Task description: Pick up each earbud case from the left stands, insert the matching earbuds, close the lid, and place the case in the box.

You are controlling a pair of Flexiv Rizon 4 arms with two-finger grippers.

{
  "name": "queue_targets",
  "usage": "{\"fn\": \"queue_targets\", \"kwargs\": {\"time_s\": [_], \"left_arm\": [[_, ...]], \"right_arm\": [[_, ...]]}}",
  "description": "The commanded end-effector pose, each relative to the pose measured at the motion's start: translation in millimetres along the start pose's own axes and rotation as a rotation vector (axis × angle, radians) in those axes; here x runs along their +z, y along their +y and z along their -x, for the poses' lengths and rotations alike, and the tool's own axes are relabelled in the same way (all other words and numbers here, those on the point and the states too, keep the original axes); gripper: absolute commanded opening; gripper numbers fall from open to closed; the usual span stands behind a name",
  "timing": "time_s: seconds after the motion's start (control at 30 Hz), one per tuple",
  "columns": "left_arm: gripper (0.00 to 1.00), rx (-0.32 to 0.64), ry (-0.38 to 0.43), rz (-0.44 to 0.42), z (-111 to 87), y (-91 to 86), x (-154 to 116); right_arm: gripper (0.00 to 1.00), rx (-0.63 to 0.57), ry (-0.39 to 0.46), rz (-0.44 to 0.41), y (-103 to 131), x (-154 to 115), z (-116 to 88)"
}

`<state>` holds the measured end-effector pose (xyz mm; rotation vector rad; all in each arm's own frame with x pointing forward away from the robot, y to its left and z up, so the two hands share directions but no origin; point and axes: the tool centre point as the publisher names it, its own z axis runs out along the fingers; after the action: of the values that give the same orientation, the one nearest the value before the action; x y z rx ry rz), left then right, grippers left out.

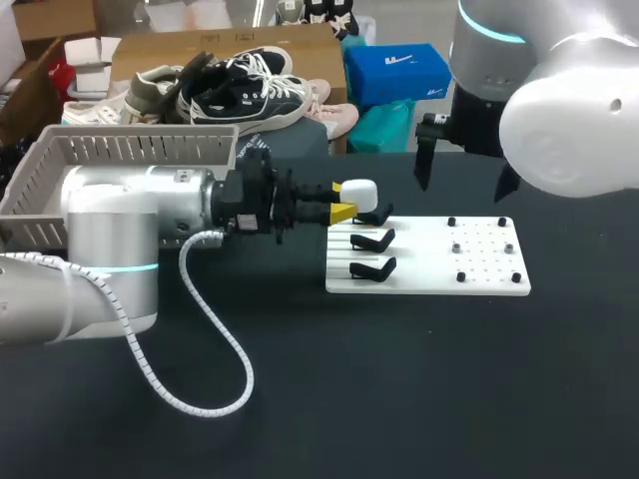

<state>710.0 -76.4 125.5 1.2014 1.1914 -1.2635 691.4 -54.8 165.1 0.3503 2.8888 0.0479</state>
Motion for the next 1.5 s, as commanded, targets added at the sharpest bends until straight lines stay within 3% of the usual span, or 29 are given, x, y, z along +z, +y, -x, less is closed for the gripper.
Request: {"fn": "queue_targets", "kwargs": {"time_s": [0.03, 0.4, 0.6, 0.83, 1.27, 1.43, 1.47, 1.5], "left_arm": [[0.00, 0.004, 0.037, 0.146, 7.5, -18.4, -32], [0.00, -0.052, 0.274, 0.424, 10.5, -3.0, -109], [0.00, -0.095, 0.338, 0.611, 13.8, 9.4, -146], [0.00, -0.163, 0.448, 0.847, 0.0, 38.7, -193], [0.00, -0.262, 0.553, 1.007, -27.8, 93.3, -231], [0.00, -0.286, 0.557, 1.022, -30.5, 96.4, -235], [0.31, -0.286, 0.557, 1.021, -29.8, 96.7, -235], [0.75, -0.277, 0.561, 1.021, -27.8, 96.5, -235]], "right_arm": [[1.00, 0.003, -0.049, 0.002, -2, 0, -4], [1.00, 0.003, -0.049, 0.002, -2, 0, -4], [1.00, 0.003, -0.049, 0.002, -2, 0, -4], [1.00, 0.003, -0.049, 0.002, -2, 0, -4], [1.00, 0.003, -0.049, 0.002, -2, 0, -4], [1.00, 0.003, -0.049, 0.002, -2, 0, -4], [1.00, 0.003, -0.049, 0.002, -2, 0, -4], [1.00, 0.003, -0.049, 0.002, -2, 0, -4]]}}
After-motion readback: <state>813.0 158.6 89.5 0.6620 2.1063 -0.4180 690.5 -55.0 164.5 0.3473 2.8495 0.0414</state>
